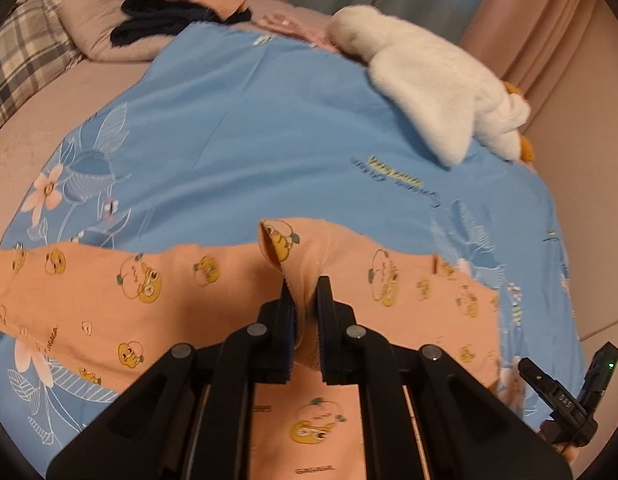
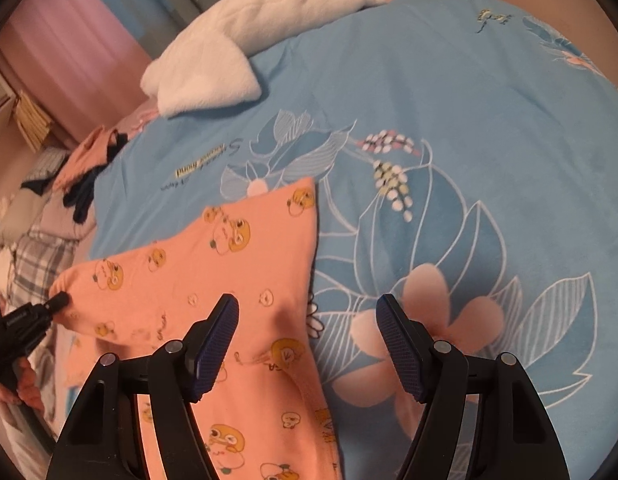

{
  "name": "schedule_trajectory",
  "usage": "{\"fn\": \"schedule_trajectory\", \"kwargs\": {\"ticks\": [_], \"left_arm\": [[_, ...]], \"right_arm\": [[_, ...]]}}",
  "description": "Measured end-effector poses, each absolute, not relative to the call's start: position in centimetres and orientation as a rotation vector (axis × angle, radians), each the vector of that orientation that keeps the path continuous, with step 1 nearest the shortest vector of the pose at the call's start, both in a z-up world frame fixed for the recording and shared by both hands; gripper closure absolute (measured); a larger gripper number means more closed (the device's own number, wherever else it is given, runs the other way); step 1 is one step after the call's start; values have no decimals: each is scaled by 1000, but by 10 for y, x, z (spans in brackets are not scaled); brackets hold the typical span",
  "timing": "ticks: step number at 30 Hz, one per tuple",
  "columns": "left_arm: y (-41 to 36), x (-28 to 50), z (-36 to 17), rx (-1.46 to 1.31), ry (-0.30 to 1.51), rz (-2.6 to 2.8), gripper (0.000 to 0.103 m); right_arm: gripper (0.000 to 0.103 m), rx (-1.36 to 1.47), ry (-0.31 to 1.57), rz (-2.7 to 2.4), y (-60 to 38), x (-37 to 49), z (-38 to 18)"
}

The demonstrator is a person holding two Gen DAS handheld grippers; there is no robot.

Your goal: Fold small clothes

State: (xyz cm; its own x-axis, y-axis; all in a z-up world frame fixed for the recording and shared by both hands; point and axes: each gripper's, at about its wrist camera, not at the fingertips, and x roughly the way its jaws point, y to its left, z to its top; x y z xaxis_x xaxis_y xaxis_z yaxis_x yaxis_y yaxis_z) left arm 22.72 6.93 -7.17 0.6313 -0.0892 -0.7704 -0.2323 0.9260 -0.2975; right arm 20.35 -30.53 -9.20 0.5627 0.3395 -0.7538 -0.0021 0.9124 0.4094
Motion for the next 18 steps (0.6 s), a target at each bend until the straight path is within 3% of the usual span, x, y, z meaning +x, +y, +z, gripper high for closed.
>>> {"fn": "schedule_trajectory", "kwargs": {"ticks": [6, 8, 10, 18], "left_arm": [[77, 232, -103, -367, 946, 120, 95], [80, 234, -112, -365, 960, 130, 95], [82, 235, -121, -363, 978, 135, 94], [85, 238, -140, -329, 1024, 141, 93]], "right_arm": [[53, 371, 1035, 265, -288, 212, -113], [67, 341, 1047, 258, -281, 214, -117], [94, 277, 1023, 243, -274, 212, -115], [96, 311, 929, 249, -291, 198, -87]]}}
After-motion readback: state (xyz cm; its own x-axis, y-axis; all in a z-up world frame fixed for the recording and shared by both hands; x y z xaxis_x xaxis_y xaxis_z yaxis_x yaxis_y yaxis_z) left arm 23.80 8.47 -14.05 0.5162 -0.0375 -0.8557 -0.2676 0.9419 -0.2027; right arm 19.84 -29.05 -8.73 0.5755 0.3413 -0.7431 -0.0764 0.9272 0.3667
